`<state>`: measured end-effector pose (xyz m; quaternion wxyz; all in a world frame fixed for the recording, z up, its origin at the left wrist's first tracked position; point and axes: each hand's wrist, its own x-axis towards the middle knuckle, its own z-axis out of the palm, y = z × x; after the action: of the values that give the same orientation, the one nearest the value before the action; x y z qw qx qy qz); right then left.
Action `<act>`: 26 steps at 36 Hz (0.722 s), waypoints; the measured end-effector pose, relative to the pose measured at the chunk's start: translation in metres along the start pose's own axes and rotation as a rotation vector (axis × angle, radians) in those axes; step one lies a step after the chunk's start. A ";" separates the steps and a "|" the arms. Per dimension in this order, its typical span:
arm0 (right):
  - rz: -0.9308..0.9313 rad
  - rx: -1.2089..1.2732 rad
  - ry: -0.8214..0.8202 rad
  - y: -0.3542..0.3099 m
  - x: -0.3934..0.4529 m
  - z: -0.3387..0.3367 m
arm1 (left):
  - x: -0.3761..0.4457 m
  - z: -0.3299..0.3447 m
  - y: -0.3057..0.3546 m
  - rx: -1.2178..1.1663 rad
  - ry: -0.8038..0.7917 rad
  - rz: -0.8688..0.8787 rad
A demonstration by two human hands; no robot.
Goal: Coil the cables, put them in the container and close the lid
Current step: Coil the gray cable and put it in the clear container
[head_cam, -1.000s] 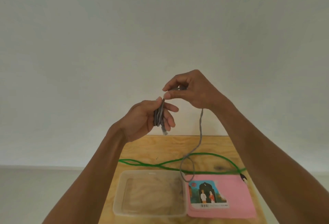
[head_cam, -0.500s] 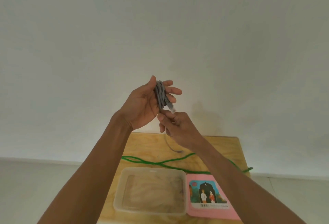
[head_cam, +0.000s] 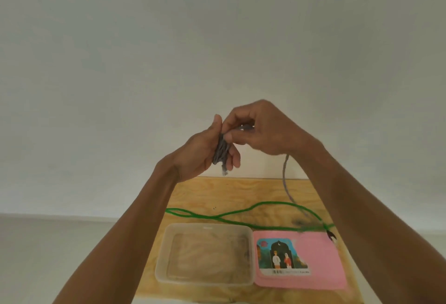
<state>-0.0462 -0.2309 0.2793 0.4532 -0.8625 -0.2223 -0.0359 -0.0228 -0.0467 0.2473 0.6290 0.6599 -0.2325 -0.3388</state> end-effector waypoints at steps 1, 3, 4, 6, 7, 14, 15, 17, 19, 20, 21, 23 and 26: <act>-0.001 0.057 0.012 0.002 0.003 -0.003 | 0.000 0.000 -0.001 -0.032 -0.007 0.000; -0.002 0.120 0.091 0.011 0.010 -0.005 | -0.002 0.001 -0.002 -0.093 -0.031 -0.002; -0.003 0.127 0.128 0.016 0.013 -0.006 | -0.003 0.002 -0.002 -0.111 -0.038 0.000; 0.003 0.225 0.154 0.026 0.017 -0.003 | -0.005 0.004 -0.002 -0.129 -0.028 0.023; 0.013 0.299 0.160 0.030 0.017 0.000 | -0.006 0.004 -0.002 -0.143 -0.026 0.042; 0.135 0.701 0.122 0.043 0.004 0.037 | -0.002 0.007 0.005 -0.288 -0.089 0.223; 0.171 0.673 0.137 0.042 0.002 0.045 | -0.001 0.006 0.006 -0.306 -0.087 0.242; 0.245 0.595 0.191 0.046 -0.005 0.061 | 0.003 0.003 0.008 -0.348 -0.072 0.267; 0.274 0.494 0.167 0.044 -0.014 0.073 | 0.006 -0.001 0.009 -0.354 -0.020 0.291; 0.291 0.488 0.144 0.043 -0.018 0.077 | 0.008 -0.004 0.009 -0.342 0.021 0.305; 0.305 0.493 0.127 0.043 -0.021 0.079 | 0.010 -0.008 0.009 -0.325 0.067 0.317; 0.315 0.495 0.113 0.041 -0.028 0.084 | 0.013 -0.017 0.011 -0.268 0.166 0.333; 0.263 0.402 0.148 0.037 -0.034 0.085 | 0.015 -0.033 0.011 -0.141 0.281 0.326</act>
<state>-0.0736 -0.1933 0.1920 0.6313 -0.7717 -0.0772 0.0054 0.0134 -0.0367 0.2549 0.7463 0.6086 -0.2219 -0.1528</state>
